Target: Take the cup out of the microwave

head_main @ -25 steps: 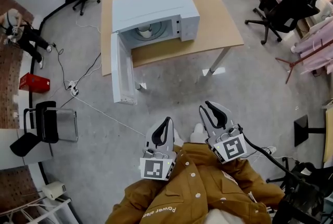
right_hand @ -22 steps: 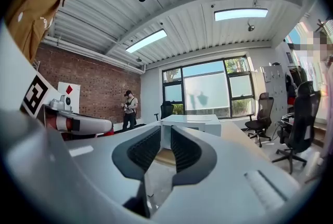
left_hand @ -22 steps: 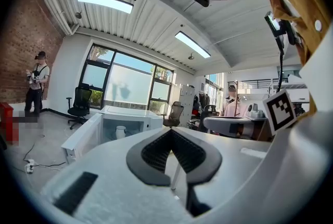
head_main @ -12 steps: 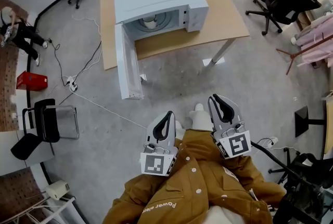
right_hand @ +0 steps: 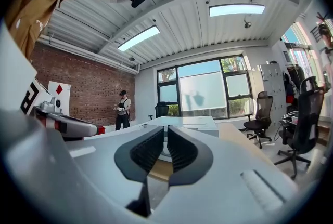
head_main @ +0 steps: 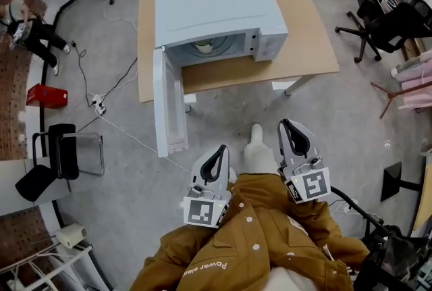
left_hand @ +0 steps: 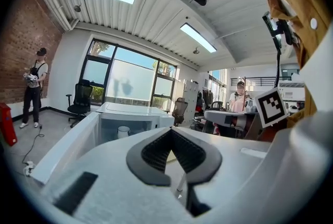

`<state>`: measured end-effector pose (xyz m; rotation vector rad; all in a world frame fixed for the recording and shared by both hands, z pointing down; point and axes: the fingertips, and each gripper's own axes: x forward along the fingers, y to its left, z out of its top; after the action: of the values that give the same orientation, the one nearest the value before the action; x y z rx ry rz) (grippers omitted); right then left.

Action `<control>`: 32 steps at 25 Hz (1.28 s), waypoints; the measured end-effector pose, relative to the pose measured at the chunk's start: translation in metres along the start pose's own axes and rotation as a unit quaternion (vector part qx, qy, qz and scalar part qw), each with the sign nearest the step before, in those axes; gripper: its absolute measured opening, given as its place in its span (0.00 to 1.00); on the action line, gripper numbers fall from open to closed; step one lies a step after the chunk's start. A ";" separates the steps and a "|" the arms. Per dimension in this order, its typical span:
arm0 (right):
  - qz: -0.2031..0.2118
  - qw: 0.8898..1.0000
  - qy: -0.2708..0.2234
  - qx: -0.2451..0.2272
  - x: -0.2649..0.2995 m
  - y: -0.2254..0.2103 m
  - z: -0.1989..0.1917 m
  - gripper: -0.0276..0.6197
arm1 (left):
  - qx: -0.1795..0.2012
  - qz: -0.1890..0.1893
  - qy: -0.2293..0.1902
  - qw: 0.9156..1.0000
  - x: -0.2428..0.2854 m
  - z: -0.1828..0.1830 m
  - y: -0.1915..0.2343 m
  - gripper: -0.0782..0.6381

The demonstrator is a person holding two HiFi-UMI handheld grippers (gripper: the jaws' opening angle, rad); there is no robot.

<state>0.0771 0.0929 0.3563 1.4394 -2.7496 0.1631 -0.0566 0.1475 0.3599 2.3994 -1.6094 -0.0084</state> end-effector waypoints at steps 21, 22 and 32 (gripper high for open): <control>0.102 0.995 0.006 -0.010 0.143 -0.090 0.026 0.05 | 0.020 0.078 0.012 0.997 0.160 0.026 0.050 0.11; 0.097 0.995 0.006 -0.011 0.146 -0.091 0.026 0.05 | 0.017 0.075 0.007 0.997 0.163 0.025 0.056 0.11; 0.079 0.997 0.017 -0.010 0.159 -0.080 0.019 0.05 | 0.041 0.106 -0.036 0.993 0.203 -0.005 0.135 0.41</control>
<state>0.0522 -0.0840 0.3562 1.2026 -2.8281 0.1621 -0.0999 -0.0854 0.4201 2.2974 -1.9260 0.0099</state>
